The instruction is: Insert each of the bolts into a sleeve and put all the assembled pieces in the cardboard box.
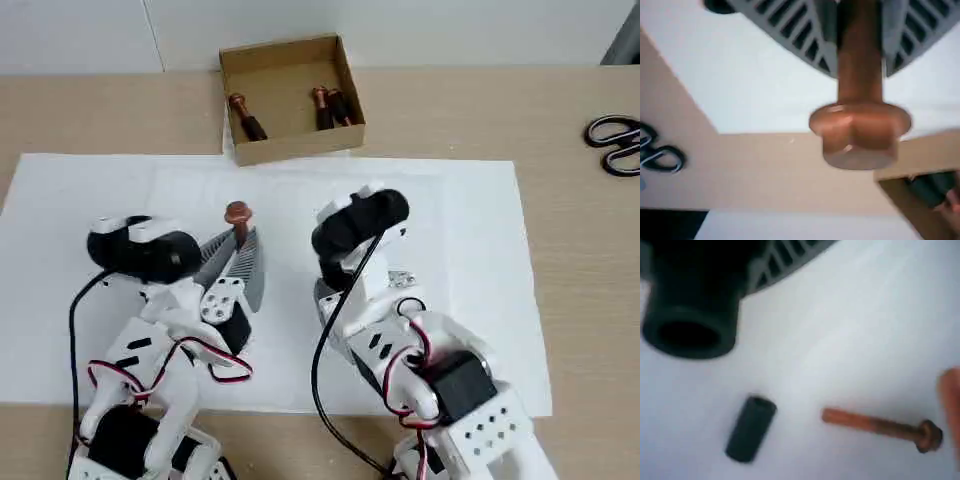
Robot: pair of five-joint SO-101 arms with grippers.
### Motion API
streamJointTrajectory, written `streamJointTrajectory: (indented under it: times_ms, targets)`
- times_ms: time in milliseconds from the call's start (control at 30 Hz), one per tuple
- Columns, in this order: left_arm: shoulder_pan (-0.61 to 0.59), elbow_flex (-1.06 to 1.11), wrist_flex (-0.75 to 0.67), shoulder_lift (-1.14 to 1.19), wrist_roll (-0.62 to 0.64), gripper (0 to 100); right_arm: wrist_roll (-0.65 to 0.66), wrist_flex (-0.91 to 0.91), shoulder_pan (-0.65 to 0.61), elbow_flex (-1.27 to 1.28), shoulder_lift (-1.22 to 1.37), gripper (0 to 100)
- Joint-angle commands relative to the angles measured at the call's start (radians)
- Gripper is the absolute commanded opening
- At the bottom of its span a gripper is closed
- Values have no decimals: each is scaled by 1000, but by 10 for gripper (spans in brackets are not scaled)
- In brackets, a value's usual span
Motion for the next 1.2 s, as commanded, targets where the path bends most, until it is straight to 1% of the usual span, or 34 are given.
streamJointTrajectory:
  times_ms: [0,133,267,467,533,633,900,1033,1167]
  targets:
    - [26,-7,-114,-15,-11,6,89,-113,-21,68,-82,4]
    - [20,-7,-133,-15,-60,6,172,-163,-27,160,-188,4]
    - [21,-36,-133,-15,-55,6,235,-173,-27,256,-323,4]
    - [26,-94,-132,-15,68,6,241,-174,-44,416,-593,4]
    - [23,-93,-130,-15,106,6,276,-174,-58,474,-680,4]
    - [26,-93,-130,-15,173,6,299,-180,-62,493,-671,4]
    - [26,-59,-135,-15,316,6,307,-338,-82,552,-676,4]
    - [26,-31,-146,-15,358,6,305,-358,-148,552,-676,4]
    - [28,27,-198,-15,359,6,304,-358,-189,552,-677,4]
